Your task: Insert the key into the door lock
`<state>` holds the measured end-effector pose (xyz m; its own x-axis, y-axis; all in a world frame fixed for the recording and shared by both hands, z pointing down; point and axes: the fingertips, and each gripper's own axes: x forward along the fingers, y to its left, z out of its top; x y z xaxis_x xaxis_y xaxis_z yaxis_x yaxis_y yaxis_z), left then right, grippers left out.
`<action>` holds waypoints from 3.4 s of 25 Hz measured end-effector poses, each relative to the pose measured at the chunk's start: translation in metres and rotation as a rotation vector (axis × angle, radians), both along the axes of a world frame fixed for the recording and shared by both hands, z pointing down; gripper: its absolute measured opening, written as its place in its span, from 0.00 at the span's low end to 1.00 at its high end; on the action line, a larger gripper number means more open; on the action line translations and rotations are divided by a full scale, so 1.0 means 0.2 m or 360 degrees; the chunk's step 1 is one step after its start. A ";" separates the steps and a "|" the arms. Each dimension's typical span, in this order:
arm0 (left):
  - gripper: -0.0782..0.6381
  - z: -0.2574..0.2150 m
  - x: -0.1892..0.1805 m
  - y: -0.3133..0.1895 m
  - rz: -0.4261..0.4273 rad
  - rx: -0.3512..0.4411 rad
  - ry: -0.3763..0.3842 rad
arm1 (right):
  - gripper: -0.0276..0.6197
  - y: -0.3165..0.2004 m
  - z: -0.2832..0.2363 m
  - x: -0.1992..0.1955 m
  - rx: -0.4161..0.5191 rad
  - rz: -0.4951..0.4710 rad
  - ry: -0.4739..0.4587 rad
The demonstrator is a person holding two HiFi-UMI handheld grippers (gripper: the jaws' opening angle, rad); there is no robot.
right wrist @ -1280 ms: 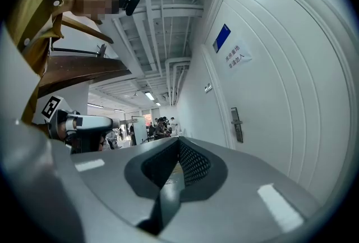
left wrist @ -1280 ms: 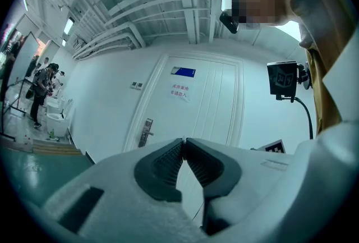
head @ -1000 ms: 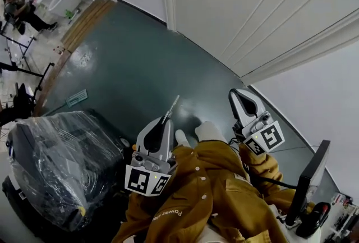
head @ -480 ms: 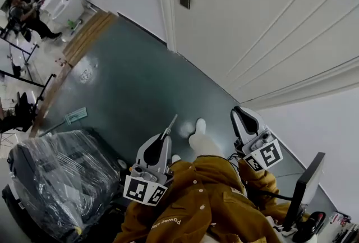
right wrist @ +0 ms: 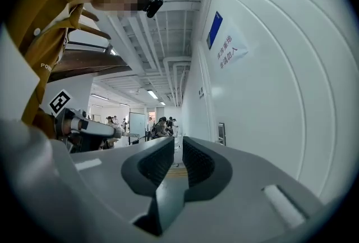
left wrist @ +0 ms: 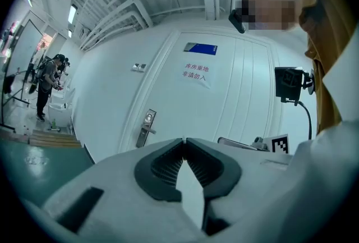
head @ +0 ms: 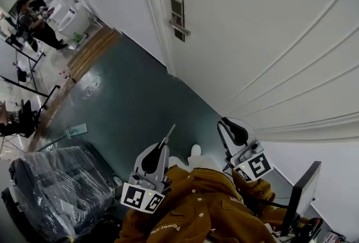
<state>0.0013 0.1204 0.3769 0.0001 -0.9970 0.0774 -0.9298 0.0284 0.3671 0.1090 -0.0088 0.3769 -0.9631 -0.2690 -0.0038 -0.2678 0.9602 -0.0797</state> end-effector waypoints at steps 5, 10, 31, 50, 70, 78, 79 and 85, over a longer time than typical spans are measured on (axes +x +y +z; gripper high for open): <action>0.14 0.01 -0.06 -0.14 -0.0036 -0.0005 0.0016 | 0.11 -0.18 0.00 -0.10 0.0004 0.0019 0.0031; 0.14 0.04 -0.21 -0.26 -0.0040 0.0026 0.0032 | 0.05 -0.38 -0.01 -0.23 0.0091 0.0187 0.0064; 0.14 0.03 -0.98 -0.90 0.0243 0.0075 0.0078 | 0.05 -0.89 -0.07 -0.88 0.0084 0.0536 0.0050; 0.14 -0.01 -0.94 -1.21 0.0289 0.0083 0.0110 | 0.05 -1.57 -0.15 -0.79 0.0179 0.1147 0.0186; 0.14 0.40 -1.13 -1.42 0.0210 -0.0073 0.0476 | 0.05 -1.61 -0.15 -0.74 0.0073 0.1204 0.0150; 0.14 0.87 -1.34 -1.61 -0.0052 -0.0157 0.1313 | 0.05 -1.60 -0.16 -0.75 0.0068 0.1198 0.0168; 0.14 0.89 -1.33 -1.65 -0.0031 -0.0117 0.1364 | 0.05 -1.59 -0.16 -0.75 0.0066 0.1196 0.0173; 0.14 1.08 -1.34 -1.90 0.0111 -0.0084 0.1556 | 0.05 -1.60 -0.13 -0.76 0.0069 0.1213 0.0187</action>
